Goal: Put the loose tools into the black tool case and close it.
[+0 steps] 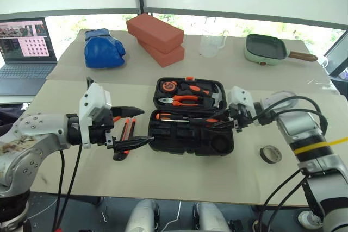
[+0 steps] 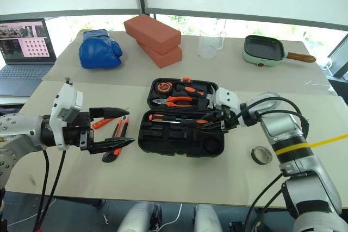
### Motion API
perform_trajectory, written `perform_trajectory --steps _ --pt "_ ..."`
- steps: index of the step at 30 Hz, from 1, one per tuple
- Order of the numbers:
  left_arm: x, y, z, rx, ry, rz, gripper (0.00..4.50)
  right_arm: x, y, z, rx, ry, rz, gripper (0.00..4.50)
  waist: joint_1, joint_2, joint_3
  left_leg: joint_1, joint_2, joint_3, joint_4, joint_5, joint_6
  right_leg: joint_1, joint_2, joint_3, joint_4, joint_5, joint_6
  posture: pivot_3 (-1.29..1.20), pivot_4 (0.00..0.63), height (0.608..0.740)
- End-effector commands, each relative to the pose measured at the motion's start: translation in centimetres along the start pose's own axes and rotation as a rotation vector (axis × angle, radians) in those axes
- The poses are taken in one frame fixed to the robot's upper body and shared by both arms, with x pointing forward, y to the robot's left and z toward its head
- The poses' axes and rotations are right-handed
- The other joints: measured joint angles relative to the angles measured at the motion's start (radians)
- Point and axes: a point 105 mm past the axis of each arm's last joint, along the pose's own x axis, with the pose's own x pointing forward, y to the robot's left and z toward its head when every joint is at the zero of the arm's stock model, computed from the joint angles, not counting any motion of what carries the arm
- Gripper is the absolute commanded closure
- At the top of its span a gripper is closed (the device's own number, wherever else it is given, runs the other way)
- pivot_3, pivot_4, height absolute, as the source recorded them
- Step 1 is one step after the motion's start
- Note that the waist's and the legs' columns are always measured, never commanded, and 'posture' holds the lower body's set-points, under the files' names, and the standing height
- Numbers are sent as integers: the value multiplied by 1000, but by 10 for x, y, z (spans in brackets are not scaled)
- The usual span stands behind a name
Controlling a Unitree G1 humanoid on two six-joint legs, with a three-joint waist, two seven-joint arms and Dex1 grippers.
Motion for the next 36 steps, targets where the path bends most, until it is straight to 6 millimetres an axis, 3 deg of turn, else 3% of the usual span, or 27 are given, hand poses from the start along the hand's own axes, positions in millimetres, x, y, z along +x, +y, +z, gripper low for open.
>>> perform_trajectory --steps 1,9,11,14,18,20,23,33,36 --pt "0 -2 10 58 -19 6 0 -7 -4 -9 -46 24 4 3474 0 0 0 0 0 0 0 0 0 0 0 0 0 0 0 0 150 738" --pt "2 4 11 65 -23 15 0 -2 -6 -22 -41 38 -2 3474 -11 0 0 1 1 0 0 0 0 0 0 0 0 0 0 0 150 738" --pt "3 4 11 67 -25 15 0 0 -8 -19 -36 26 -8 2471 -12 0 0 1 1 0 0 0 0 0 0 0 0 0 0 0 150 738" --pt "4 5 11 68 -27 13 0 -1 -9 -5 -56 -23 -9 1538 -12 0 0 1 1 0 0 0 0 0 0 0 0 0 0 0 150 738" --pt "4 5 11 70 -29 12 0 -5 -11 30 -45 -161 -12 238 -18 0 0 0 1 0 -1 0 -1 0 0 0 0 0 0 0 150 738" --pt "5 6 11 71 -31 13 0 -3 -11 38 -35 -190 -23 238 -20 0 1 0 1 0 -1 0 -1 0 0 0 1 0 0 0 150 738" --pt "6 7 11 71 -33 13 0 3 -13 43 -4 -215 -46 958 -19 0 1 0 1 0 -1 0 -1 0 0 0 1 0 0 0 150 738" --pt "7 11 10 73 -38 22 0 34 -6 27 75 -211 -80 4346 -20 0 1 0 1 0 -1 0 -1 -1 0 0 1 0 0 0 150 738" --pt "7 12 11 75 -39 22 0 42 6 17 59 -147 -35 4474 -19 0 1 0 1 0 -1 0 -1 -1 0 0 1 0 0 0 150 738"
